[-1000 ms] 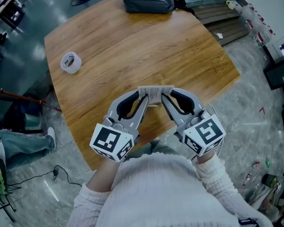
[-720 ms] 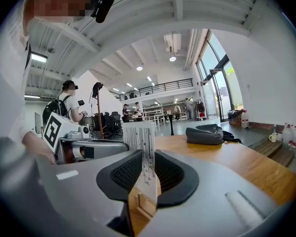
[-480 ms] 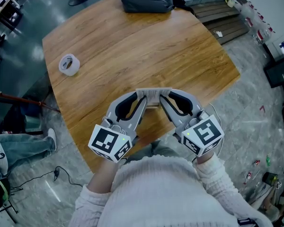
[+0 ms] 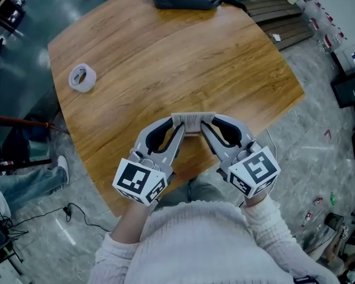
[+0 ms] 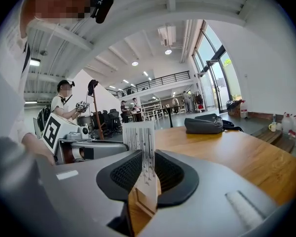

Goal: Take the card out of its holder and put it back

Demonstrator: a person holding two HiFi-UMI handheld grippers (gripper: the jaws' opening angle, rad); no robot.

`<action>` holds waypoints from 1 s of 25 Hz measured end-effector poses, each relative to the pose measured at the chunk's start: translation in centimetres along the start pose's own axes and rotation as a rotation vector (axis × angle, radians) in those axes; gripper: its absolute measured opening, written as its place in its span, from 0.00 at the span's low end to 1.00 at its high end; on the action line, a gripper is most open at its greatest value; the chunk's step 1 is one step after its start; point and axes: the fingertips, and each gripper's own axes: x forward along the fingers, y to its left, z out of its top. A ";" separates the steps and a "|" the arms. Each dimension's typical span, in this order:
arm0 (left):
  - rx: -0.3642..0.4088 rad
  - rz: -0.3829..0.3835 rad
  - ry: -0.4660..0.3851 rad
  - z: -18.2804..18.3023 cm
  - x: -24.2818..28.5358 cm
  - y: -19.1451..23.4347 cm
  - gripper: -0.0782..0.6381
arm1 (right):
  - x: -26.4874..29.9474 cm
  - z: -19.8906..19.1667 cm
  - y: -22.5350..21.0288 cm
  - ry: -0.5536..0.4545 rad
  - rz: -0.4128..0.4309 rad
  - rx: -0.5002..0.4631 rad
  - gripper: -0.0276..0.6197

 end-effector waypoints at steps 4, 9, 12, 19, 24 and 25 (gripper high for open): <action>0.003 0.008 0.005 -0.6 0.5 0.5 0.22 | 0.7 -0.9 -0.5 0.004 0.004 0.025 0.15; -0.023 0.015 -0.005 -1.7 1.1 1.3 0.22 | 1.5 -2.0 -1.1 0.007 0.009 0.038 0.15; -0.018 0.021 -0.009 -2.3 1.2 1.6 0.22 | 1.8 -2.7 -1.2 0.007 0.013 0.053 0.15; -0.055 0.029 -0.050 -3.0 1.2 2.0 0.22 | 2.2 -3.7 -1.5 -0.003 0.027 0.066 0.15; -0.058 0.026 -0.054 -3.3 1.5 2.0 0.22 | 2.2 -4.0 -1.9 0.001 0.032 0.066 0.15; -0.060 0.026 -0.055 -3.4 1.5 2.0 0.22 | 2.2 -4.1 -1.9 0.001 0.034 0.065 0.15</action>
